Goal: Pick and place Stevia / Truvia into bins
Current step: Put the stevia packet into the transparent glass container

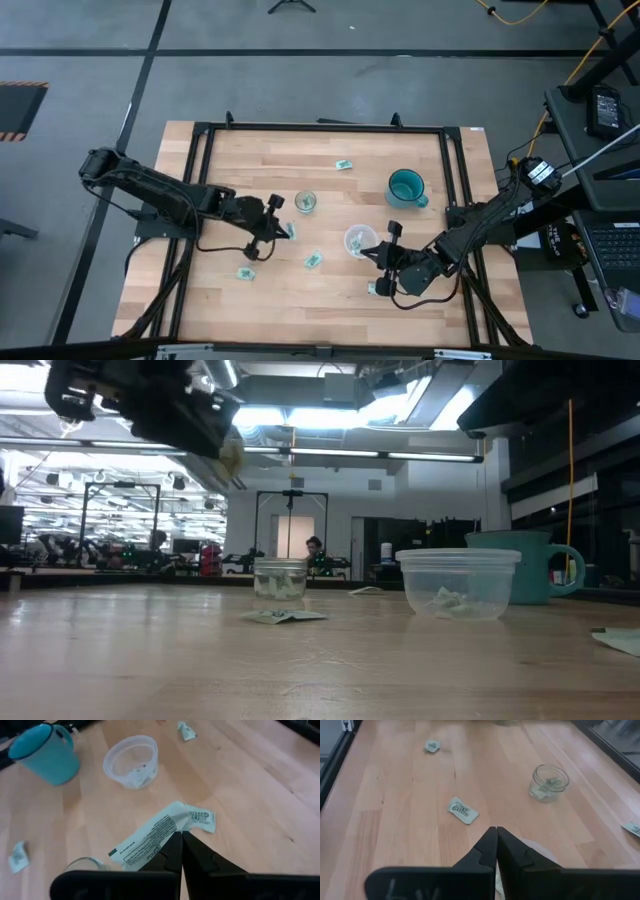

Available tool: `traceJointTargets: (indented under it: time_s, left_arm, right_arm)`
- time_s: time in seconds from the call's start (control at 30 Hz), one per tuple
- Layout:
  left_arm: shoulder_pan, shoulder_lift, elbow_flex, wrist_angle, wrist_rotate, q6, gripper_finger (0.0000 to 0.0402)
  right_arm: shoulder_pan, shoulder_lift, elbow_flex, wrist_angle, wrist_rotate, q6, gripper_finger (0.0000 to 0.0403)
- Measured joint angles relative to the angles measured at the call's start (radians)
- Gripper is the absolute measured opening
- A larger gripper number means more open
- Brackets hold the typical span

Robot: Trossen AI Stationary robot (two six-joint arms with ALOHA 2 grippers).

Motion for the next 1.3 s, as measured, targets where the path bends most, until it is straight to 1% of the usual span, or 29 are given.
traceJointTargets:
  time_s: [0.07, 0.17, 0.27, 0.4, 0.53, 0.67, 0.73, 0.87, 1.0, 1.13, 1.3]
  left_arm:
    - [0.040, 0.000, -0.010, 0.029, 0.038, 0.001, 0.0001]
    - [0.086, 0.000, -0.010, 0.052, 0.061, 0.006, 0.0001]
    - [0.129, 0.000, -0.010, 0.103, 0.126, 0.032, 0.0001]
    - [0.211, 0.000, -0.010, 0.147, 0.248, 0.001, 0.0001]
    - [0.307, 0.017, -0.010, 0.202, 0.356, -0.071, 0.0001]
    - [0.407, 0.079, -0.010, 0.272, 0.531, -0.113, 0.0001]
    - [0.445, 0.127, -0.010, 0.313, 0.598, -0.128, 0.0001]
    - [0.492, 0.219, -0.010, 0.356, 0.613, -0.159, 0.0001]
    - [0.509, 0.299, -0.010, 0.365, 0.617, -0.160, 0.0001]
    - [0.527, 0.356, -0.010, 0.381, 0.666, -0.173, 0.0001]
    - [0.549, 0.396, -0.010, 0.412, 0.670, -0.186, 0.0001]
  right_arm:
    - [0.000, 0.000, 0.000, 0.000, 0.000, 0.000, 0.0013]
    - [0.000, 0.000, 0.000, 0.000, 0.000, 0.000, 0.0013]
    - [0.000, 0.000, 0.000, -0.001, 0.000, 0.000, 0.0013]
    - [0.000, 0.000, 0.000, -0.002, 0.000, -0.001, 0.0013]
    - [0.000, 0.000, 0.000, -0.002, 0.000, -0.002, 0.0013]
    - [0.000, 0.000, 0.000, -0.003, 0.001, -0.014, 0.0013]
    - [0.000, 0.000, 0.000, -0.003, 0.001, -0.028, 0.0013]
    - [0.000, 0.000, 0.000, -0.003, 0.001, -0.035, 0.0013]
    - [0.000, 0.000, 0.000, -0.003, 0.002, -0.056, 0.0013]
    - [0.000, 0.000, 0.000, -0.003, 0.002, -0.057, 0.0013]
    - [0.000, 0.000, 0.000, -0.004, 0.002, -0.057, 0.0013]
